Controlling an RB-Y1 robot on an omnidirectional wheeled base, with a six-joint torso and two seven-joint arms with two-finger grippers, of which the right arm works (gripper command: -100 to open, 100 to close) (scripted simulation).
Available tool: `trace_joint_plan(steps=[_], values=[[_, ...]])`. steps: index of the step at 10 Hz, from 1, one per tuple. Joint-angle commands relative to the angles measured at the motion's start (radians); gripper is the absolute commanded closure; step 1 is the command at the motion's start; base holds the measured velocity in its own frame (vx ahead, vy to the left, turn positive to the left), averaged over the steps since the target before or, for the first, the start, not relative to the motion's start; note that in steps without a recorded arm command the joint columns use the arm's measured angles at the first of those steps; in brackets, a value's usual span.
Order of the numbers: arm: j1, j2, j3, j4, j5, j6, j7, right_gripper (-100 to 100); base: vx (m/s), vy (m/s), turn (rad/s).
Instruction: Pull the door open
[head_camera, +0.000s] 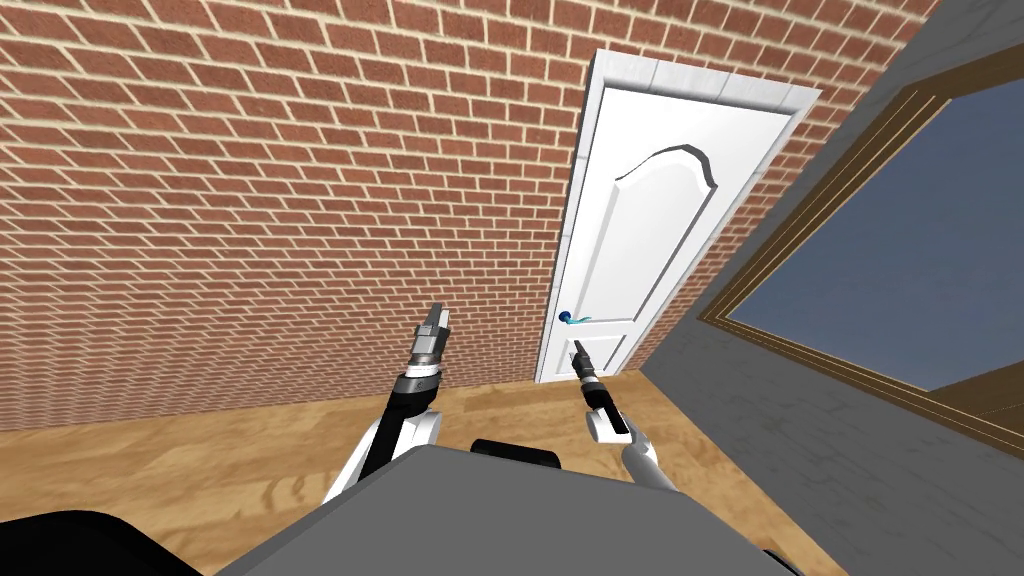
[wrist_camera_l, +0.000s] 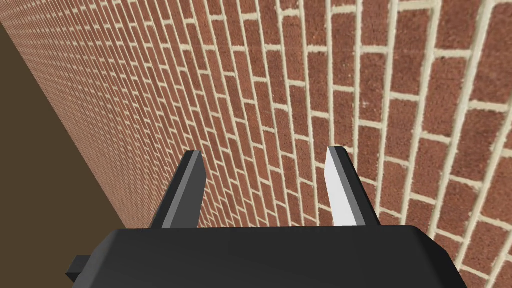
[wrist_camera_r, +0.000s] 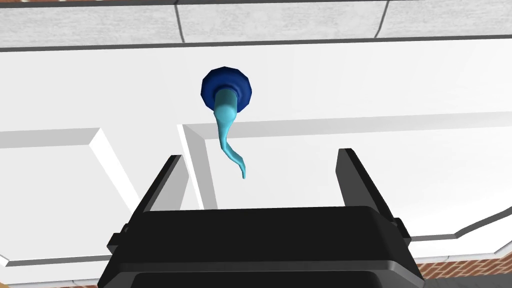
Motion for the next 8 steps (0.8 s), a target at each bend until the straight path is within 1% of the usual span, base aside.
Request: trace_joint_plan(steps=[1,3,4,5,6,8], values=[[-0.013,-0.004,0.002,0.028,-0.007,-0.006,0.000,-100,0.017,-0.108,0.109],[-0.029,-0.009,0.005,0.061,-0.014,-0.012,-0.001,-100,0.032,-0.103,0.094],[-0.045,-0.014,0.008,0.094,-0.021,-0.019,-0.002,-100,0.035,-0.132,0.188],[-0.045,-0.014,0.008,0.094,-0.021,-0.019,-0.002,-100,0.018,-0.114,0.076],[-0.060,-0.019,0.011,0.126,-0.028,-0.025,-0.003,-100,0.023,-0.112,0.126],[-0.073,-0.023,0.013,0.153,-0.034,-0.030,-0.004,-100,0.009,-0.116,0.093]])
